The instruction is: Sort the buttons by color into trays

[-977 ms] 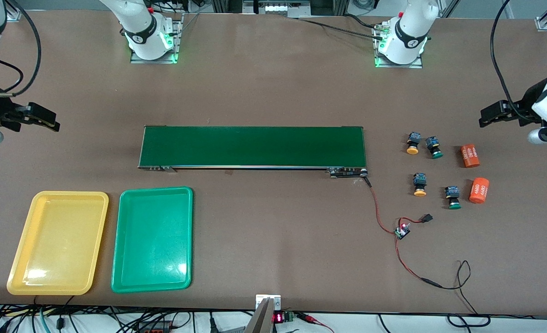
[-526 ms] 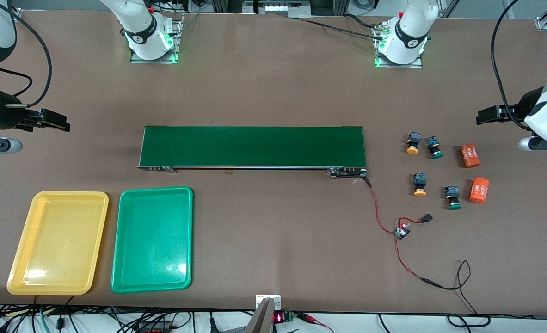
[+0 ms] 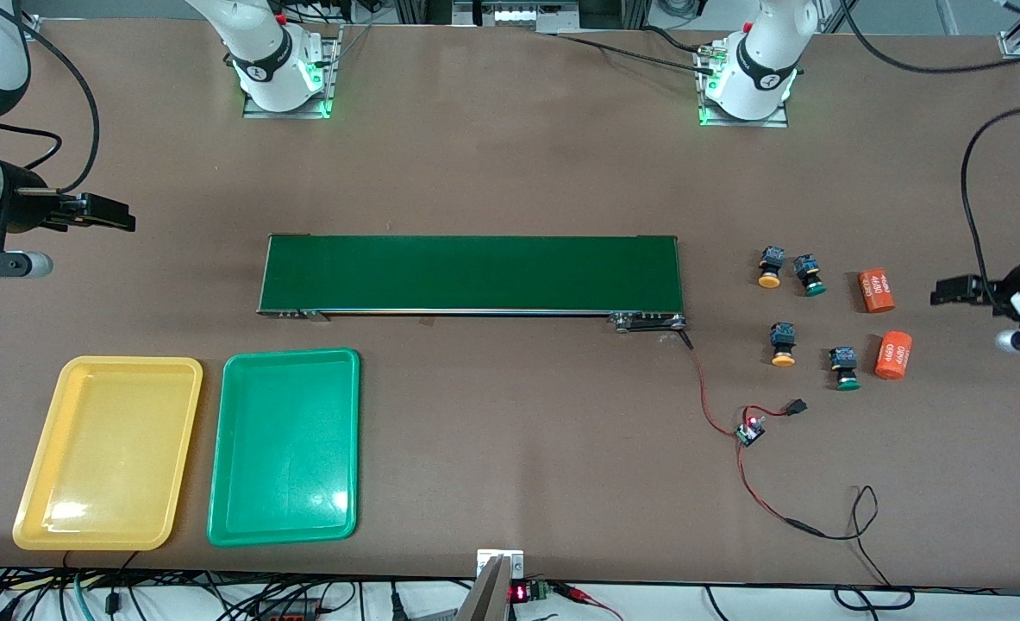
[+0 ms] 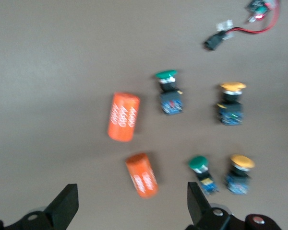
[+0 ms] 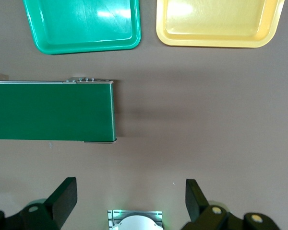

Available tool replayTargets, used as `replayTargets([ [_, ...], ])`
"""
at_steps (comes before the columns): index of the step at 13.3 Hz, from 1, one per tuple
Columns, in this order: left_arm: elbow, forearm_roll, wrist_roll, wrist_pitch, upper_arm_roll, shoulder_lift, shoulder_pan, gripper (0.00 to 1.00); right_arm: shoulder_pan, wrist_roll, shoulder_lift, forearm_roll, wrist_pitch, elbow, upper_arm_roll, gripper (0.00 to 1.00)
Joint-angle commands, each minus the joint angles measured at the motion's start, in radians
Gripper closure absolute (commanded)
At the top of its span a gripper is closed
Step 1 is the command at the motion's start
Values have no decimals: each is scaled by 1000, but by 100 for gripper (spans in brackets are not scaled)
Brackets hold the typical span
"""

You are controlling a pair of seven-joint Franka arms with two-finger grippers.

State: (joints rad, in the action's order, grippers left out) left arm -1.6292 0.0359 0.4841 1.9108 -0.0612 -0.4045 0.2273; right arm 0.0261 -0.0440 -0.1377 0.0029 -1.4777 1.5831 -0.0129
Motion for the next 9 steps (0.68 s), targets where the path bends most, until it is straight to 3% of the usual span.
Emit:
replayTargets([
  [1,-47,18,71,181,6,-60,7,0,8,-10,1,2,17,-6,5,0],
  [9,-116,68,220,505,14,-218,70,0,9,-8,1,3,17,-6,5,0],
])
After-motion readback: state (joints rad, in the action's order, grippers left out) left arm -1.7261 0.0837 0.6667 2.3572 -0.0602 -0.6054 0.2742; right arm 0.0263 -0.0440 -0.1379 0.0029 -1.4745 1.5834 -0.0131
